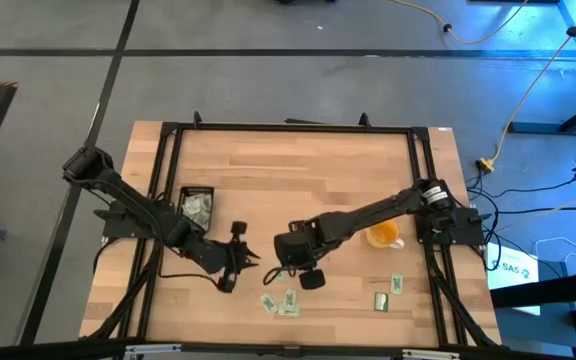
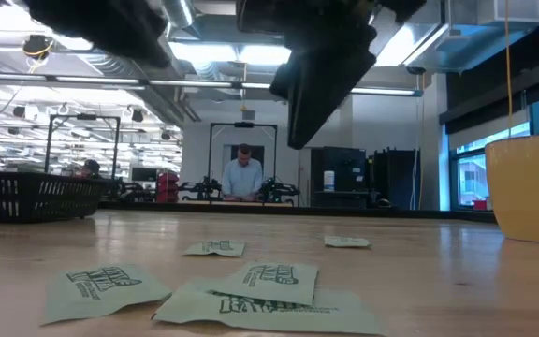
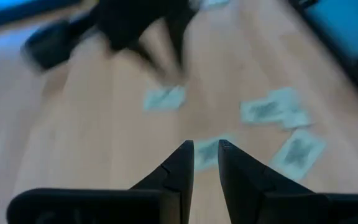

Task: Pick and place Stevia / Truvia into bins
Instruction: Put the stevia packet into the black bin

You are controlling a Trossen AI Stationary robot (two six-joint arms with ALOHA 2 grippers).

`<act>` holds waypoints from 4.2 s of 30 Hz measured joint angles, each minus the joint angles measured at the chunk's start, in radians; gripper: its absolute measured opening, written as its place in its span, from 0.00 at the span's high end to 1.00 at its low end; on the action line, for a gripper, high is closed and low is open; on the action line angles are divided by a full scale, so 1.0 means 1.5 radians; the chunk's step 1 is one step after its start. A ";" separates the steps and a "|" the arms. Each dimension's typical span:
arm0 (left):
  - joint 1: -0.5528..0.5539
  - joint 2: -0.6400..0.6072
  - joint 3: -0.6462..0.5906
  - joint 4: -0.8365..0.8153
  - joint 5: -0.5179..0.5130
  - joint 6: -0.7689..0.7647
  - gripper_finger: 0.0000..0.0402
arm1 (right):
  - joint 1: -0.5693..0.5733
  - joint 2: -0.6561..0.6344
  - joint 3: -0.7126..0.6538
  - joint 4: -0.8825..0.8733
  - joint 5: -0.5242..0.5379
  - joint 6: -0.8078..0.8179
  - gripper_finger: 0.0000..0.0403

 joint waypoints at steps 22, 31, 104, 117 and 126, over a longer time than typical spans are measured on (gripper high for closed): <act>0.001 0.000 -0.009 0.082 -0.013 0.114 0.84 | 0.048 0.008 -0.127 0.015 0.143 0.222 0.85; 0.001 0.000 -0.009 0.082 -0.013 0.186 0.86 | 0.030 0.008 -0.172 0.040 0.142 0.221 0.85; 0.001 0.000 -0.010 0.071 0.011 0.274 0.74 | -0.057 -0.015 -0.009 0.293 -0.191 -0.147 1.00; 0.001 0.000 -0.010 0.076 0.011 0.274 0.98 | -0.059 -0.016 -0.008 0.284 -0.185 -0.143 0.95; 0.001 0.000 -0.009 0.029 -0.072 0.263 0.98 | -0.062 -0.016 -0.008 0.114 -0.134 -0.102 0.83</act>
